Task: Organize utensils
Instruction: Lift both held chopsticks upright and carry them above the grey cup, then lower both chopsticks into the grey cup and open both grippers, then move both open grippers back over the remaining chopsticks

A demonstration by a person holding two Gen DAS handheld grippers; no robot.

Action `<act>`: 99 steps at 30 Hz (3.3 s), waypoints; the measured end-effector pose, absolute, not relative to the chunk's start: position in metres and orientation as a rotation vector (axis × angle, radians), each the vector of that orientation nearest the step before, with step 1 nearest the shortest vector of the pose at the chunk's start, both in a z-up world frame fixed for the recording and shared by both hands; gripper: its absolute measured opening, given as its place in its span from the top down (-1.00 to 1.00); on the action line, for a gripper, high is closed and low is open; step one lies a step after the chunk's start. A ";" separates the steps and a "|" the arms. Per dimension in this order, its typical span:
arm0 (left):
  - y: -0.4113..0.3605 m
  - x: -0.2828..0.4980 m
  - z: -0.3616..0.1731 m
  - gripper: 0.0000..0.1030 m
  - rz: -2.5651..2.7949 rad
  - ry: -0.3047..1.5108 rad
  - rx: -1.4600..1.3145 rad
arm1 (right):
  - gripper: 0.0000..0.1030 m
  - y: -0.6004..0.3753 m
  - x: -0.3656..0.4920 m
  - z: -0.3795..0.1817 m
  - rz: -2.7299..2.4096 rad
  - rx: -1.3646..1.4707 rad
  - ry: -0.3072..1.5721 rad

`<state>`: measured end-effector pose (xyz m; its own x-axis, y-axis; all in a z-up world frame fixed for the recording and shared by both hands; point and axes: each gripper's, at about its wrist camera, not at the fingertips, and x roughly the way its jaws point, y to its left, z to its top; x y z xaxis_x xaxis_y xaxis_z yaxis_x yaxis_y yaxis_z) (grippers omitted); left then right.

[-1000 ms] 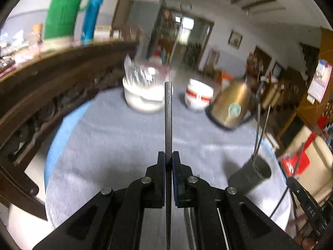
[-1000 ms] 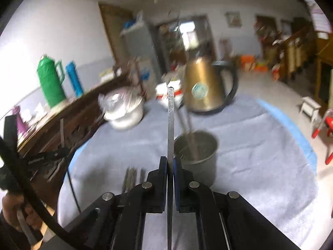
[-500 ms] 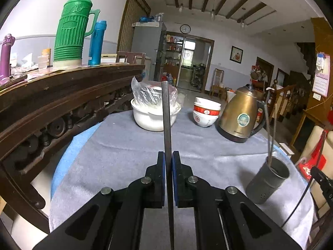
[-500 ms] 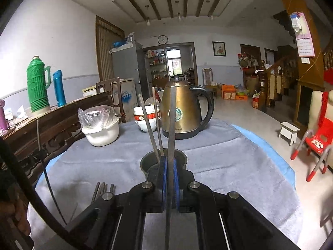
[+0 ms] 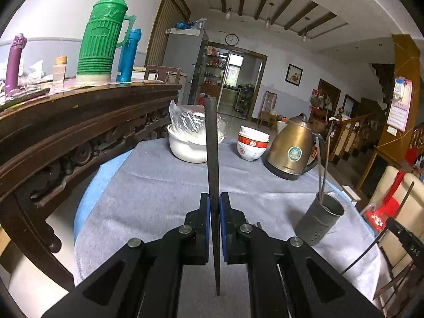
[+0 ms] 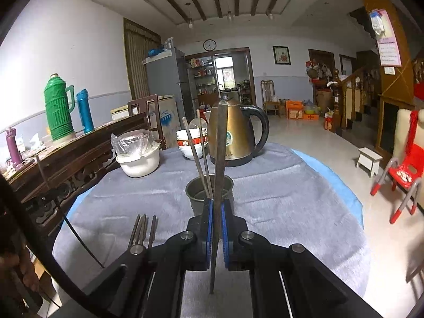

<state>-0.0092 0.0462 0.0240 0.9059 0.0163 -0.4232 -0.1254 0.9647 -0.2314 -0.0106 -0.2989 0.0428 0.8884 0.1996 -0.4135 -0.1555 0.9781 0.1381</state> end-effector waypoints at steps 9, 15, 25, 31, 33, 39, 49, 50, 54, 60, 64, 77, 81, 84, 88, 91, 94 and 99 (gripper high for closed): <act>0.050 -0.008 0.044 0.86 0.023 0.412 -0.334 | 0.87 -0.309 -0.011 0.053 0.183 0.163 0.421; 0.040 -0.002 0.072 0.86 -0.064 0.377 -0.375 | 0.87 -0.320 -0.014 0.069 0.177 0.197 0.384; -0.006 0.032 0.122 0.86 -0.241 0.364 -0.378 | 0.87 -0.341 0.004 0.115 0.205 0.269 0.288; -0.040 0.072 0.139 0.86 -0.288 0.364 -0.381 | 0.87 -0.345 0.045 0.143 0.238 0.275 0.259; -0.050 0.086 0.140 0.86 -0.296 0.375 -0.376 | 0.87 -0.343 0.060 0.147 0.241 0.265 0.263; -0.077 0.127 0.124 0.86 -0.270 0.431 -0.351 | 0.87 -0.331 0.106 0.132 0.262 0.223 0.335; -0.097 0.165 0.079 0.86 -0.236 0.556 -0.307 | 0.87 -0.313 0.164 0.078 0.318 0.171 0.520; -0.099 0.168 0.076 0.86 -0.241 0.567 -0.302 | 0.87 -0.311 0.166 0.075 0.319 0.167 0.531; -0.104 0.172 0.067 0.86 -0.256 0.603 -0.293 | 0.87 -0.308 0.175 0.060 0.328 0.165 0.580; -0.112 0.177 0.055 0.86 -0.277 0.664 -0.279 | 0.87 -0.308 0.180 0.047 0.330 0.194 0.623; -0.114 0.181 0.049 0.86 -0.285 0.717 -0.266 | 0.84 -0.310 0.186 0.047 0.324 0.211 0.645; -0.073 0.148 0.073 -0.17 -0.242 0.683 -0.316 | -0.28 -0.334 0.153 0.076 0.233 0.266 0.568; -0.042 0.119 0.071 -0.32 -0.196 0.672 -0.330 | -0.28 -0.342 0.121 0.086 0.219 0.285 0.517; -0.017 0.099 0.058 -0.36 -0.137 0.698 -0.331 | -0.28 -0.342 0.094 0.081 0.231 0.298 0.524; 0.010 0.080 0.026 -0.37 -0.026 0.789 -0.304 | -0.28 -0.329 0.067 0.061 0.276 0.287 0.594; 0.022 0.071 0.002 -0.37 0.035 0.878 -0.291 | -0.28 -0.309 0.058 0.032 0.320 0.269 0.717; 0.029 0.062 -0.021 -0.37 0.074 0.970 -0.273 | -0.28 -0.288 0.054 0.007 0.357 0.242 0.819; 0.035 0.049 -0.042 -0.37 0.088 1.038 -0.243 | -0.28 -0.260 0.056 -0.024 0.408 0.211 0.970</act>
